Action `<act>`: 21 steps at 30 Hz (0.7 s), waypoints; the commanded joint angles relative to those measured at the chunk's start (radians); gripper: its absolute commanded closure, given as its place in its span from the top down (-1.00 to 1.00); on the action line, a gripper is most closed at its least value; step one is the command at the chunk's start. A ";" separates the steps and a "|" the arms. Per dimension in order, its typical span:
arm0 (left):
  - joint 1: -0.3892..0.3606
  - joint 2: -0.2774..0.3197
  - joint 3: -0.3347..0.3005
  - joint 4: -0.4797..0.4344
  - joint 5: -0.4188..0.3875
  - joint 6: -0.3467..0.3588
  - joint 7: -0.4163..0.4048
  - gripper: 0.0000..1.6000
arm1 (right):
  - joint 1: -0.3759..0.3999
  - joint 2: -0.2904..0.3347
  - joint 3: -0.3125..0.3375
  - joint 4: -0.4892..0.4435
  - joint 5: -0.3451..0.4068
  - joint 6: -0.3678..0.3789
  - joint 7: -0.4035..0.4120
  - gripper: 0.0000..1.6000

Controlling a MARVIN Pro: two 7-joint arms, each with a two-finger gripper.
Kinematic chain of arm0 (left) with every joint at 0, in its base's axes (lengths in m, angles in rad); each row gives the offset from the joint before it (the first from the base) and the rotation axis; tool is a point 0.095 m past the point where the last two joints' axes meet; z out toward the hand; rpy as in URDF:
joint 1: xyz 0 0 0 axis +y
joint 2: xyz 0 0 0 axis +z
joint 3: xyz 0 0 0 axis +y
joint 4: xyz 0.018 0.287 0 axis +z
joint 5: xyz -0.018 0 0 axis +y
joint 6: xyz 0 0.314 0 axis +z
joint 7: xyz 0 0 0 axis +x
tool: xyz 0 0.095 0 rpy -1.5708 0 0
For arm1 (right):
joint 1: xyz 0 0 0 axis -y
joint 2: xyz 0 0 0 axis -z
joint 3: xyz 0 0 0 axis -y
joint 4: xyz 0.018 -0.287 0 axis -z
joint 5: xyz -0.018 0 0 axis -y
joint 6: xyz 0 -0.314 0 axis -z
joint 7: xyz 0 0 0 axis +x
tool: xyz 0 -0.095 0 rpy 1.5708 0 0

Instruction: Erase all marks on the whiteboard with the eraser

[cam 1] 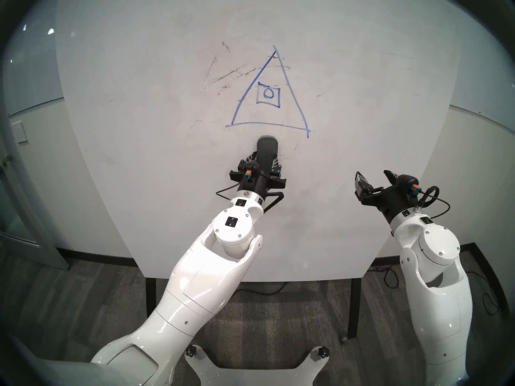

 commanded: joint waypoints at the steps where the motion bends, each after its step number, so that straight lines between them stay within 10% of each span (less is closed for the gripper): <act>1: -0.017 -0.005 0.011 -0.026 0.009 0.003 -0.006 1.00 | 0.007 0.001 -0.001 -0.020 0.000 -0.003 0.002 1.00; 21: -0.040 -0.055 0.027 0.011 0.093 0.021 0.131 1.00 | 0.007 0.001 -0.001 -0.019 0.000 -0.003 0.002 1.00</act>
